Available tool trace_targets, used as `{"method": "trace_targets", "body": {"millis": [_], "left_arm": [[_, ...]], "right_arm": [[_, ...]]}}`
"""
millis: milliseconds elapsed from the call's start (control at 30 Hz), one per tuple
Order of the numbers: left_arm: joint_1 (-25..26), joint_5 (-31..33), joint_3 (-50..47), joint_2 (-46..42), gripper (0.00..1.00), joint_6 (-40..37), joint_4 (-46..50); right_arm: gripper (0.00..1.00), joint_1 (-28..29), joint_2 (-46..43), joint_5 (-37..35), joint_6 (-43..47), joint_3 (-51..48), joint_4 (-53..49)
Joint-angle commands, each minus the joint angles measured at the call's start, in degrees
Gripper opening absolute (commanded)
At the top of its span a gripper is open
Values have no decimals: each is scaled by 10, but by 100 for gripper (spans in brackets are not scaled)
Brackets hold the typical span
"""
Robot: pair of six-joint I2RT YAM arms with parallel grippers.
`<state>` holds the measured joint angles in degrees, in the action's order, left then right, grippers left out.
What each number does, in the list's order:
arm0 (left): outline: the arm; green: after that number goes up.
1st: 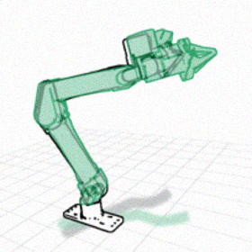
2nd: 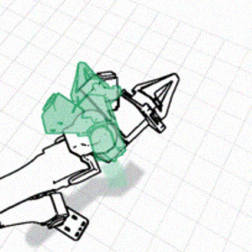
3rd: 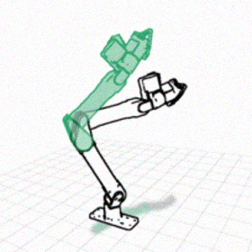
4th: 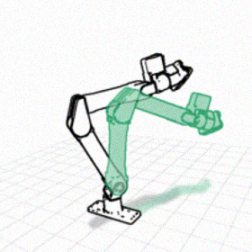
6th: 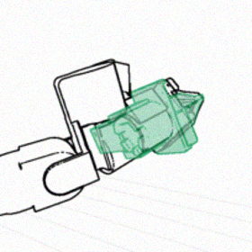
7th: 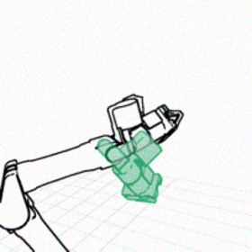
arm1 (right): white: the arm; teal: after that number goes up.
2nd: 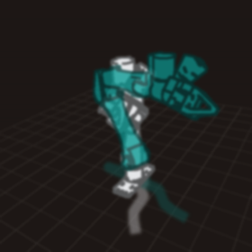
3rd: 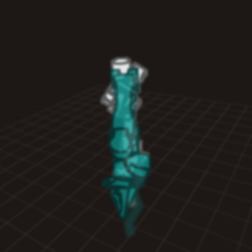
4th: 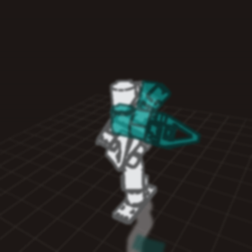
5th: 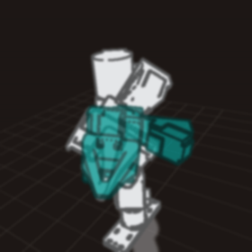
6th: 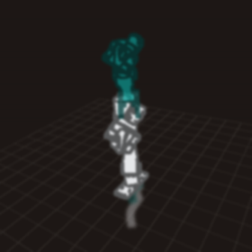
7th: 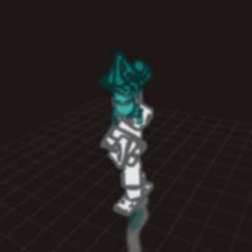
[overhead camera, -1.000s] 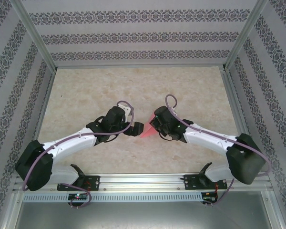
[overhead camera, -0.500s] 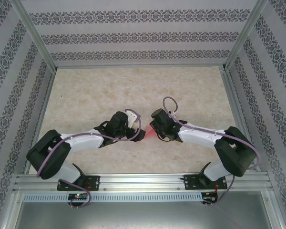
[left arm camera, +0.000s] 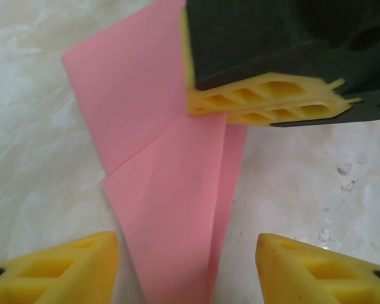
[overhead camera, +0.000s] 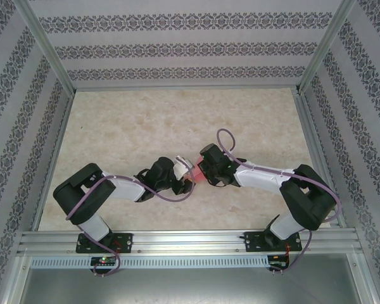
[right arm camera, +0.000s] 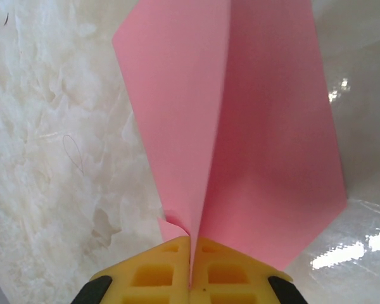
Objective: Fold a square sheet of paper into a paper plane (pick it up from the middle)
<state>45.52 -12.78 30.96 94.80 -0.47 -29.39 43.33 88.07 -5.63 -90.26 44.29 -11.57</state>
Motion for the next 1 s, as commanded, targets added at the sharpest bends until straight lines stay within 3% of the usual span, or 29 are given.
{"method": "trace_targets", "body": {"millis": [0,200,400,600,967], "left_arm": [[13,2,-8,14,56,-51,-93],[29,52,-15,27,45,-87,-128],[34,84,-13,45,36,-121,-131],[37,88,-11,56,26,-129,-128],[38,78,-9,53,17,-111,-112]], "right_arm": [[0,-7,1,8,-19,22,-23],[1,-12,0,23,-26,27,-26],[14,-22,-3,49,-27,24,-4],[26,-34,-16,68,-26,13,16],[36,-62,-18,95,26,20,-8]]}}
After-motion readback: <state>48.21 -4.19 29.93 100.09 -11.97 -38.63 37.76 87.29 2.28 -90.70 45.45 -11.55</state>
